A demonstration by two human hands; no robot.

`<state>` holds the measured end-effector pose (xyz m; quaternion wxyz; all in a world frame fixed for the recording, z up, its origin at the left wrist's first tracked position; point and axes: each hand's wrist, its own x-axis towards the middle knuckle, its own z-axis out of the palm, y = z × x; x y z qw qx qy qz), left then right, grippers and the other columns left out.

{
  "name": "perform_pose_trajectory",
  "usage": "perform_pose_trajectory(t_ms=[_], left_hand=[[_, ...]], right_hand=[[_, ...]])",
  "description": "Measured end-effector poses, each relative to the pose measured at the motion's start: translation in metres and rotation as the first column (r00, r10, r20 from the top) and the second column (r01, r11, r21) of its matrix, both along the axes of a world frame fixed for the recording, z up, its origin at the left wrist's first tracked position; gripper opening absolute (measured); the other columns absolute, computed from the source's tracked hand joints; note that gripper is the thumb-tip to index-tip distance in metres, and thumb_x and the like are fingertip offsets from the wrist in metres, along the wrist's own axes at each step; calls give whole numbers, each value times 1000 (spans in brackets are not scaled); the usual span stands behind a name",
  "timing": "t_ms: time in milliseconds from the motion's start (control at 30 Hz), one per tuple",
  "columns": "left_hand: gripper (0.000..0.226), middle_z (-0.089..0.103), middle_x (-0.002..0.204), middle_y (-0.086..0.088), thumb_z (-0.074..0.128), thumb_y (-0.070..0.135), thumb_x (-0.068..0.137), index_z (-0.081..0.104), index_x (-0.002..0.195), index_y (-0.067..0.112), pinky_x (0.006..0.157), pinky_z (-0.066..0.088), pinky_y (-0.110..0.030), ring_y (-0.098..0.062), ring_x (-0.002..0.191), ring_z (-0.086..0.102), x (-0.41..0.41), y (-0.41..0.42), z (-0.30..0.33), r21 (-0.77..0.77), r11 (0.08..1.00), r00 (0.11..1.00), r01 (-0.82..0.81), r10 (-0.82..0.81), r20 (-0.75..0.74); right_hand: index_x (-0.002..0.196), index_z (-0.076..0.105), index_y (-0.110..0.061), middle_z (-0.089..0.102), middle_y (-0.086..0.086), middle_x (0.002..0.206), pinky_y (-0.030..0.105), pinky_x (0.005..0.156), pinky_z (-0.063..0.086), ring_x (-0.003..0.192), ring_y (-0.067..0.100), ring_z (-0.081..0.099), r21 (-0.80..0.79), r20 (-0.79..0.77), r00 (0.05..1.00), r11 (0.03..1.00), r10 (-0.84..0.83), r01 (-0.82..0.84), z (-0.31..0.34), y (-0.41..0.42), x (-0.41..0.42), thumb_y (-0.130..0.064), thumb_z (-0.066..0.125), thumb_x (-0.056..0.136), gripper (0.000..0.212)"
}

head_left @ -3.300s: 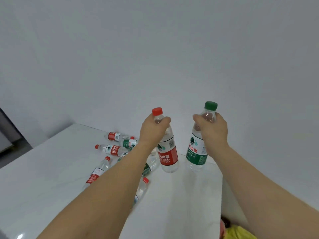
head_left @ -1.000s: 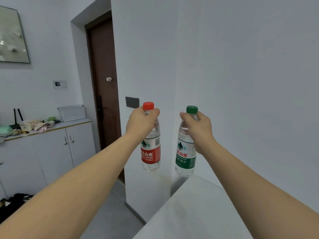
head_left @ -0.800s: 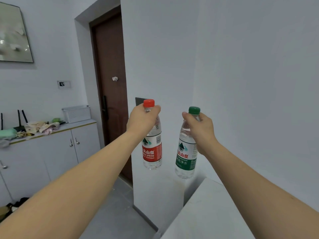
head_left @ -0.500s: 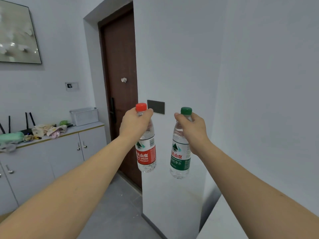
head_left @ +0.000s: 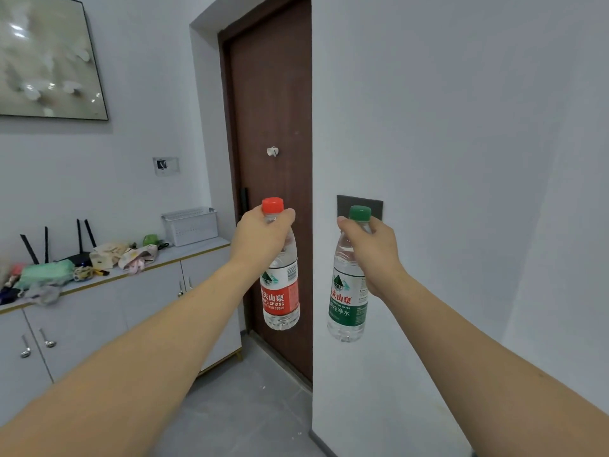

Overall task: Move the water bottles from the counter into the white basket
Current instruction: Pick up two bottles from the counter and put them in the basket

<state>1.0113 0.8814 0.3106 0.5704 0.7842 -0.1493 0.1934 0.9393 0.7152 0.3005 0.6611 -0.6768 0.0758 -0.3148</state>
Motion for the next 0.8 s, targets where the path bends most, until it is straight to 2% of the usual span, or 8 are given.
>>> perform_pose_trajectory(t_ms=[267, 367, 433, 500, 567, 667, 733, 800], left_hand=[[32, 68, 67, 4, 56, 54, 77, 58, 77, 23, 72, 58, -43, -15, 64, 69, 100, 55, 4, 4, 1000, 1000, -15, 15, 2], [23, 68, 69, 7, 59, 53, 79, 60, 72, 32, 77, 60, -47, -18, 70, 71, 138, 66, 0, -4, 1000, 999, -30, 30, -16], [24, 69, 69, 6, 60, 53, 80, 61, 65, 34, 81, 59, -48, -18, 72, 73, 163, 70, -2, -29, 999, 999, -31, 30, -45], [28, 71, 71, 0, 61, 52, 80, 63, 71, 25, 83, 58, -49, -20, 74, 73, 188, 74, -5, -42, 998, 998, -39, 36, -59], [34, 73, 78, -7, 61, 50, 81, 64, 81, 16, 84, 58, -50, -22, 77, 73, 212, 77, -5, -43, 998, 997, -45, 42, -69], [34, 73, 83, -11, 63, 47, 84, 64, 85, 13, 87, 58, -51, -25, 80, 74, 248, 81, -3, -64, 997, 995, -53, 48, -82], [33, 73, 82, -9, 63, 47, 85, 65, 88, 14, 87, 58, -51, -24, 80, 73, 272, 87, -1, -71, 994, 994, -83, 78, -76], [34, 73, 81, -7, 63, 48, 85, 65, 88, 14, 85, 59, -50, -24, 79, 72, 295, 95, 0, -59, 992, 993, -107, 103, -65]], right_hand=[[90, 66, -27, 68, -4, 82, 37, 75, 52, 82, 16, 66, -6, -21, 1000, 1000, -14, 14, -4, 54, 107, -41, 67, 84, 16], [96, 66, -29, 69, -8, 87, 32, 68, 45, 83, 14, 65, -14, -43, 999, 1000, -16, 15, -7, 65, 148, -45, 66, 84, 19], [92, 65, -31, 70, -12, 79, 27, 62, 42, 79, 14, 65, -16, -51, 999, 1000, -12, 11, -8, 68, 175, -47, 66, 83, 18], [86, 64, -33, 68, -20, 70, 24, 56, 40, 72, 13, 66, -32, -55, 998, 999, -5, 3, -9, 71, 201, -48, 66, 83, 15], [84, 63, -36, 66, -26, 69, 23, 54, 39, 71, 12, 66, -44, -54, 998, 999, 14, -17, -8, 73, 226, -49, 65, 82, 14], [78, 65, -40, 67, -22, 69, 24, 55, 41, 63, 8, 68, -53, -41, 998, 997, 48, -51, -4, 76, 266, -50, 66, 78, 11], [74, 64, -45, 67, -21, 68, 24, 55, 41, 63, -3, 66, -67, -26, 996, 994, 83, -85, -1, 80, 291, -49, 66, 79, 6], [76, 66, -39, 68, -19, 69, 25, 57, 44, 64, -5, 66, -67, -22, 993, 991, 114, -115, 0, 85, 317, -48, 67, 81, 11]])
